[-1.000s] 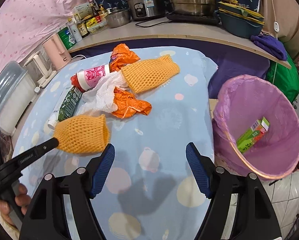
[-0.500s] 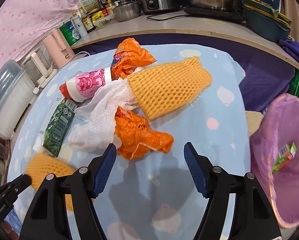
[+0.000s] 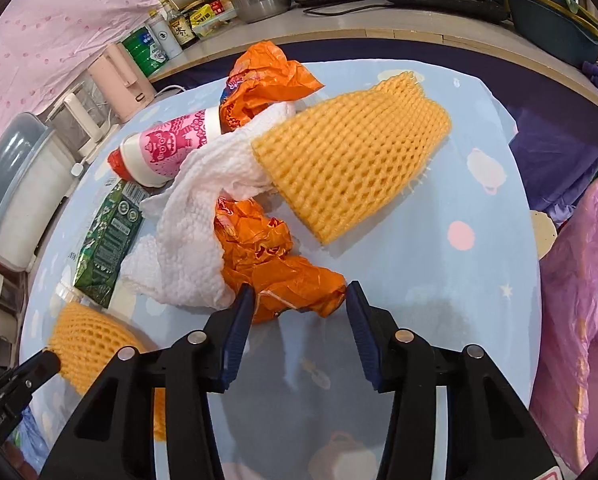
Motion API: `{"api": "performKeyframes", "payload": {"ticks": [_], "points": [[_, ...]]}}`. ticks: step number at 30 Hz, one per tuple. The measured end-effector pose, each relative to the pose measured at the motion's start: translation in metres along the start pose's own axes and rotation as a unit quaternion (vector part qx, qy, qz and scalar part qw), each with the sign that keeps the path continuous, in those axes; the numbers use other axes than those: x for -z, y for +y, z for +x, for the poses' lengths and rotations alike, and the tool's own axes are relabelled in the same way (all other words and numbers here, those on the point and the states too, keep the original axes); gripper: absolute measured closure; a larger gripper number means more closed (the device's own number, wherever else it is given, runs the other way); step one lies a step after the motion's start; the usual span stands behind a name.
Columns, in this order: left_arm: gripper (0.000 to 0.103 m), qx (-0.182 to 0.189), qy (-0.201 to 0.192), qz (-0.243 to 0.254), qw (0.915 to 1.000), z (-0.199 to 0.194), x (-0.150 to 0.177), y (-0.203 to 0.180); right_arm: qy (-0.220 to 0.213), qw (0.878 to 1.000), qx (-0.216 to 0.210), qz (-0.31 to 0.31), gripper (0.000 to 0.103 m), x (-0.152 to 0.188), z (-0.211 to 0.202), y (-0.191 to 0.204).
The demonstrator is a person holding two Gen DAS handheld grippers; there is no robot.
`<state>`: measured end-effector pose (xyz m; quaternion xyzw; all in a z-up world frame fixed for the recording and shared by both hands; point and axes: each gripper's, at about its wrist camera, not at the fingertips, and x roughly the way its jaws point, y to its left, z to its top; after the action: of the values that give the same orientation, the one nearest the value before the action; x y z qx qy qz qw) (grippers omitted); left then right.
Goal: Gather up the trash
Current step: 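Move the left tool to the orange foam net and grasp it, then grasp the orange plastic bag with the right tool while the left tool holds the foam net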
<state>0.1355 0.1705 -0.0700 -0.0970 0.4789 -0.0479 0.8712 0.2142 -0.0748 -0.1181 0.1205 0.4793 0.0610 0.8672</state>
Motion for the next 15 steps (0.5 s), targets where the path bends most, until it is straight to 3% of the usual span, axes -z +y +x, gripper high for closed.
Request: {"api": "performKeyframes", "payload": {"ticks": [6, 7, 8, 15], "points": [[0.093, 0.004, -0.005, 0.006, 1.0000, -0.008, 0.003, -0.008, -0.016, 1.000, -0.004, 0.008, 0.075, 0.011, -0.024, -0.006], [0.093, 0.005, -0.006, 0.007, 0.9999, -0.011, 0.003, -0.009, -0.018, 1.000, -0.001, 0.008, 0.099, 0.013, -0.029, -0.008], [0.093, 0.006, -0.008, 0.009, 0.9999, -0.013, 0.004, -0.010, -0.017, 1.000, 0.002, 0.012, 0.102, 0.016, -0.035, -0.010], [0.093, 0.007, -0.021, 0.024, 0.9995, -0.028, 0.009, -0.022, -0.017, 1.000, -0.011, 0.009, 0.098, 0.031, -0.057, -0.022]]}}
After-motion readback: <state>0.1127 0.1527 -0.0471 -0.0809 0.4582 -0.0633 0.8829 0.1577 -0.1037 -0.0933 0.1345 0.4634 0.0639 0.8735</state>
